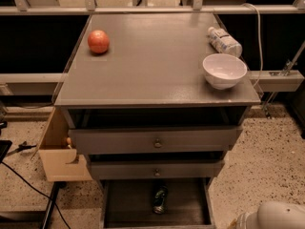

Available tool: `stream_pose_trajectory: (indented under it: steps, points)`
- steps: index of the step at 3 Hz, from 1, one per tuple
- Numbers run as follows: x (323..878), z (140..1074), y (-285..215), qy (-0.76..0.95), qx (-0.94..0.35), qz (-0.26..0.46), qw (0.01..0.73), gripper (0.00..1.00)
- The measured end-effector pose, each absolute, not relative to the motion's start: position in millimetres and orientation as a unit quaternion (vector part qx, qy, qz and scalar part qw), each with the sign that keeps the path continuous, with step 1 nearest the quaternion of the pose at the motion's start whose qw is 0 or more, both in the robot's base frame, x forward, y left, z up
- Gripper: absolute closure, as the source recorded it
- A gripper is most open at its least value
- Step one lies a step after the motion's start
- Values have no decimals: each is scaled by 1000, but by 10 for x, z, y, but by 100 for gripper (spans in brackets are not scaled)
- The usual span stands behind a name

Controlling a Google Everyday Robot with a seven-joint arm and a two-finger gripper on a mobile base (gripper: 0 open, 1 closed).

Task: Close bottom drawer

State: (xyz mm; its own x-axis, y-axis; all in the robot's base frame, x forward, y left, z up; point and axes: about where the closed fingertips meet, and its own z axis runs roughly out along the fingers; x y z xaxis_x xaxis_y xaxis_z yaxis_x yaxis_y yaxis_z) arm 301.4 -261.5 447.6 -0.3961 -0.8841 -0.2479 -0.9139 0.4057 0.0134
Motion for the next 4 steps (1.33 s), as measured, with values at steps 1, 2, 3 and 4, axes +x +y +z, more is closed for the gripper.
stream_pose_trajectory:
  steps: [1, 2, 3, 4]
  points:
    - [2949, 4206, -2598, 825, -548, 89, 106, 100]
    - [2890, 3768, -2548, 813, -555, 117, 128, 100]
    - [2810, 3327, -2498, 799, -560, 155, 155, 100]
    - [2723, 2803, -2487, 783, -558, 196, 191, 100]
